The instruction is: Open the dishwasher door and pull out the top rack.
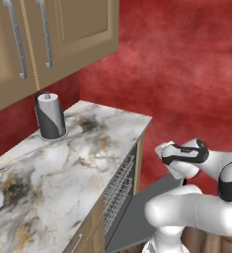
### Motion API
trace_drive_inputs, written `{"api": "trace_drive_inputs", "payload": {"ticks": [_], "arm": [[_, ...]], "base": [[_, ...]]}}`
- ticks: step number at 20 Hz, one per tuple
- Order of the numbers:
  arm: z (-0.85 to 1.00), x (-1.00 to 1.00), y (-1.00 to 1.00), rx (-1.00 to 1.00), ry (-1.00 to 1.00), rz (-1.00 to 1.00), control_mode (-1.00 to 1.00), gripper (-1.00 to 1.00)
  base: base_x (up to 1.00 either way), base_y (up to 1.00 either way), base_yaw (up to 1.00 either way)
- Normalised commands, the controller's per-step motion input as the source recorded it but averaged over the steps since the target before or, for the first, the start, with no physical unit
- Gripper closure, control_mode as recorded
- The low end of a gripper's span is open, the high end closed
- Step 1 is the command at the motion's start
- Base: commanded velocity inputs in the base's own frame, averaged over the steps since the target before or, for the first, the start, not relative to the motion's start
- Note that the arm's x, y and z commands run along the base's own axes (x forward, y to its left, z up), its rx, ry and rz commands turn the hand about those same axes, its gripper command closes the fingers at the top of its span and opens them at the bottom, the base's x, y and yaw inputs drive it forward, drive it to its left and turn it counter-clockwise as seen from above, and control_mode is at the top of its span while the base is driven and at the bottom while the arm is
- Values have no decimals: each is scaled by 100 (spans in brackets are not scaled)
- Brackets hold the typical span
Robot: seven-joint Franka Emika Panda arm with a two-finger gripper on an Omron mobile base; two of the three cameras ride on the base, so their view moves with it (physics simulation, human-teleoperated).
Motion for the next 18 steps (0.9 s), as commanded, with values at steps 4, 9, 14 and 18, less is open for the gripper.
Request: {"api": "trace_drive_inputs", "payload": {"ticks": [4,9,14,18], "arm": [[-42,18,15,4,1,-5,-100,-100],[-11,0,19,2,0,0,-100,-100],[-10,0,28,0,-1,0,-100,-100],[-26,0,20,0,0,0,-100,-100]], "base": [[0,0,0],[0,0,0],[0,0,0],[0,0,0]]}}
